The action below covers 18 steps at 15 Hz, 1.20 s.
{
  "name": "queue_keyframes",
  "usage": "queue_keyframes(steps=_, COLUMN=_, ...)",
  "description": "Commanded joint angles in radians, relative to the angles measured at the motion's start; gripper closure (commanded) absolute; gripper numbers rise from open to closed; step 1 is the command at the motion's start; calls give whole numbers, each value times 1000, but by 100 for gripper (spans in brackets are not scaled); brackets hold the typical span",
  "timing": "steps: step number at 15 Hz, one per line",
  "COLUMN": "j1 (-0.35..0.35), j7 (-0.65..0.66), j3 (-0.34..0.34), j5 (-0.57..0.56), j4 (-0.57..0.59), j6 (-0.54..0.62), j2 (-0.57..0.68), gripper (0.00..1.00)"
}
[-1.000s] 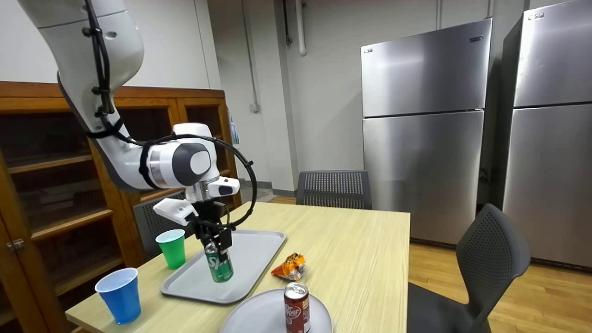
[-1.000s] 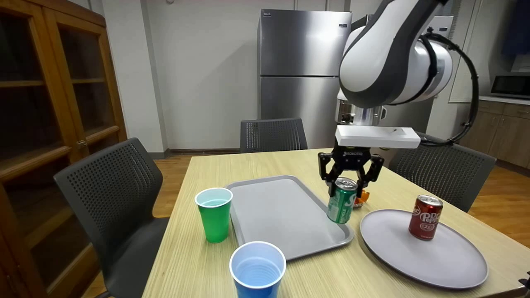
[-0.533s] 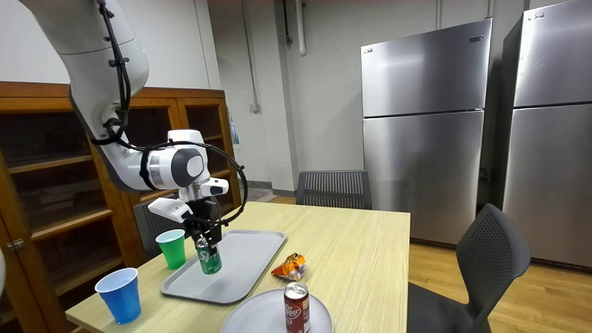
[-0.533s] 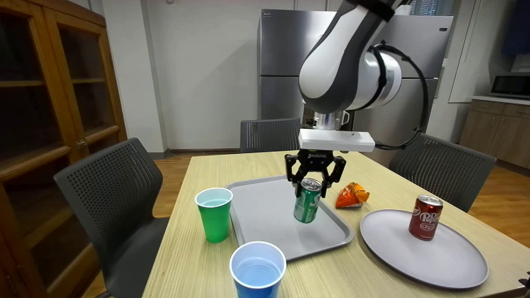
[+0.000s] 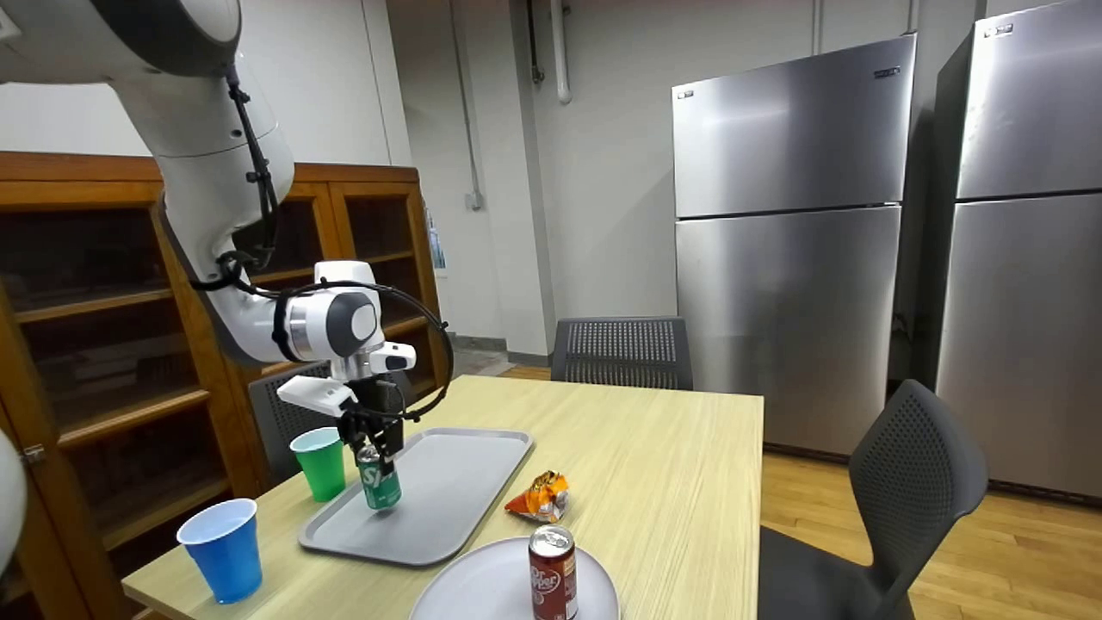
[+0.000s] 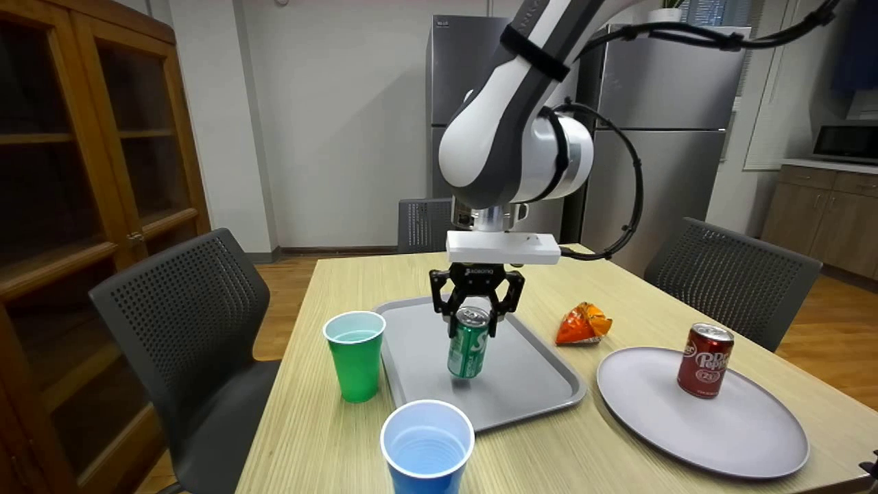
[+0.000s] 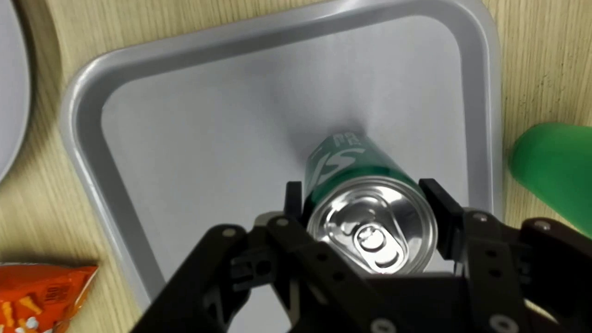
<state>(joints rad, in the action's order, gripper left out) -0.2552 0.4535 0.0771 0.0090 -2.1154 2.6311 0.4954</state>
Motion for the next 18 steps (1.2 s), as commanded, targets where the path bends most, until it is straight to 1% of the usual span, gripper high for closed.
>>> queue_keyframes(steps=1, j1=-24, j7=-12, j3=-9, j5=9, j4=98, j6=-95, j2=43, gripper=62)
queue_keyframes(steps=6, j1=-41, j7=-6, j3=-18, j5=-4, j4=154, j6=-165, j2=77, gripper=62)
queue_keyframes(steps=13, j1=-43, j7=-20, j3=-18, j5=-2, j4=193, j6=-208, j2=104, gripper=62)
queue_keyframes(steps=14, j1=-44, j7=-24, j3=-19, j5=-8, j4=196, j6=-219, j2=104, gripper=12)
queue_keyframes(steps=15, j1=-45, j7=-31, j3=-17, j5=-12, j4=197, j6=-230, j2=100, gripper=10)
queue_keyframes(steps=16, j1=-46, j7=-38, j3=-17, j5=-15, j4=199, j6=-239, j2=98, gripper=4)
queue_keyframes(steps=17, j1=-43, j7=-48, j3=-12, j5=-13, j4=197, j6=-245, j2=89, gripper=1)
queue_keyframes(steps=18, j1=-43, j7=-53, j3=-11, j5=-14, j4=196, j6=-251, j2=83, gripper=0)
